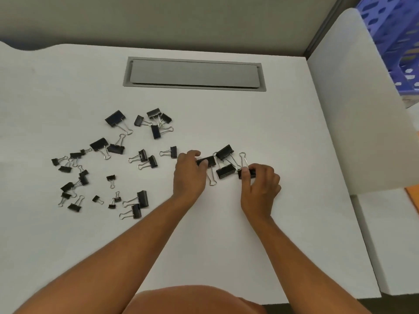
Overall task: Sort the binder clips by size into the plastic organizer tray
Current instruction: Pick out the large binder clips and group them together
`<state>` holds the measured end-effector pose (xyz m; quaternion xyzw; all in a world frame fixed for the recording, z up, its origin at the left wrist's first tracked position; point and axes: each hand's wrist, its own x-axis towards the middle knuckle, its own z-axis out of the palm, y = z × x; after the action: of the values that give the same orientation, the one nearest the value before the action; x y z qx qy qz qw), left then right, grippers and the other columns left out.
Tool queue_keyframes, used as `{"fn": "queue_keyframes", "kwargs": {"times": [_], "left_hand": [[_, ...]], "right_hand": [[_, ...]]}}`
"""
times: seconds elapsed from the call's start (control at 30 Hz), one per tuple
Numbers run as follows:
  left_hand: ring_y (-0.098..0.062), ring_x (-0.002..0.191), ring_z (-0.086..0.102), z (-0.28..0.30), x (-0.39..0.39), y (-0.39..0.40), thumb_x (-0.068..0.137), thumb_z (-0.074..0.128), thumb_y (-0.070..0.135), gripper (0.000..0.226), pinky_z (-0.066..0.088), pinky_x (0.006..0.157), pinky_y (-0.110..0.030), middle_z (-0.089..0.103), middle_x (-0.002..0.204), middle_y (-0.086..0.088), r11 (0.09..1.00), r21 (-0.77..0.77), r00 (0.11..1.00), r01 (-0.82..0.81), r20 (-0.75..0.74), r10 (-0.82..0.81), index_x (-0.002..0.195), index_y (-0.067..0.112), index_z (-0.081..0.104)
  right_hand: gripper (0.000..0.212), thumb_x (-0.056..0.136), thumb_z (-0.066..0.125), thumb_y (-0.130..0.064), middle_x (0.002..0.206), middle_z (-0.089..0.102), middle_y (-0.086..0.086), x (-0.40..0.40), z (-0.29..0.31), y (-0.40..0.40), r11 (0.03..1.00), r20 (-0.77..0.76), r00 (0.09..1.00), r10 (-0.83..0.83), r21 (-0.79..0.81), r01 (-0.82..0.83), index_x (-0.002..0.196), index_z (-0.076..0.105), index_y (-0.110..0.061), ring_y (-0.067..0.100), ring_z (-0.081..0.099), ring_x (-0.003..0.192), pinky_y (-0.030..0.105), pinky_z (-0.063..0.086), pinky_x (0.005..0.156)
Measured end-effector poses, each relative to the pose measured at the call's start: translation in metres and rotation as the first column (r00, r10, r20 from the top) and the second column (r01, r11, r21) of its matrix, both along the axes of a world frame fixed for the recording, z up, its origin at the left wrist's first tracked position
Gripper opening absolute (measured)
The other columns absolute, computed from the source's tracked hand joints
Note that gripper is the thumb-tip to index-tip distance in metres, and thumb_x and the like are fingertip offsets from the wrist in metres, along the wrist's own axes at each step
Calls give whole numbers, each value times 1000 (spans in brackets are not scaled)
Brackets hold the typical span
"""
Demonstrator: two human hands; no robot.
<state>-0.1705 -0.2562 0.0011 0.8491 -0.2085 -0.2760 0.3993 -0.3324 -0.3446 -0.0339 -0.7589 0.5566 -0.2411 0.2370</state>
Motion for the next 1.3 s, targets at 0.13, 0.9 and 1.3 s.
{"fn": "queue_keyframes", "kwargs": {"times": [0.13, 0.9, 1.3], "left_hand": [[-17, 84, 74, 10, -2, 24, 105, 59, 24, 44, 63, 83, -40, 56, 135, 0, 993, -118, 996, 11, -91, -22, 148, 22, 51], [-37, 114, 54, -5, 279, 56, 98, 69, 32, 34, 48, 90, -47, 63, 117, -14, 967, 255, 867, 25, 476, -148, 122, 8, 65], [-22, 78, 75, 51, 244, 94, 87, 80, 22, 22, 61, 77, -36, 69, 97, 7, 912, -381, 989, -151, -50, 142, 98, 28, 62]], "right_hand": [[40, 103, 41, -52, 119, 59, -5, 0, -1, 2, 999, 49, 998, 27, 17, -28, 120, 60, -22, 23, 48, 110, 36, 28, 93], [28, 99, 55, -28, 126, 49, -25, 70, 59, 159, 972, 213, 954, 212, 49, -228, 127, 56, -29, 15, 51, 121, 55, 46, 105], [41, 97, 68, -11, 127, 56, -10, 115, 85, 188, 987, 270, 955, 126, 66, -148, 127, 53, -35, 12, 57, 116, 35, 50, 95]]}}
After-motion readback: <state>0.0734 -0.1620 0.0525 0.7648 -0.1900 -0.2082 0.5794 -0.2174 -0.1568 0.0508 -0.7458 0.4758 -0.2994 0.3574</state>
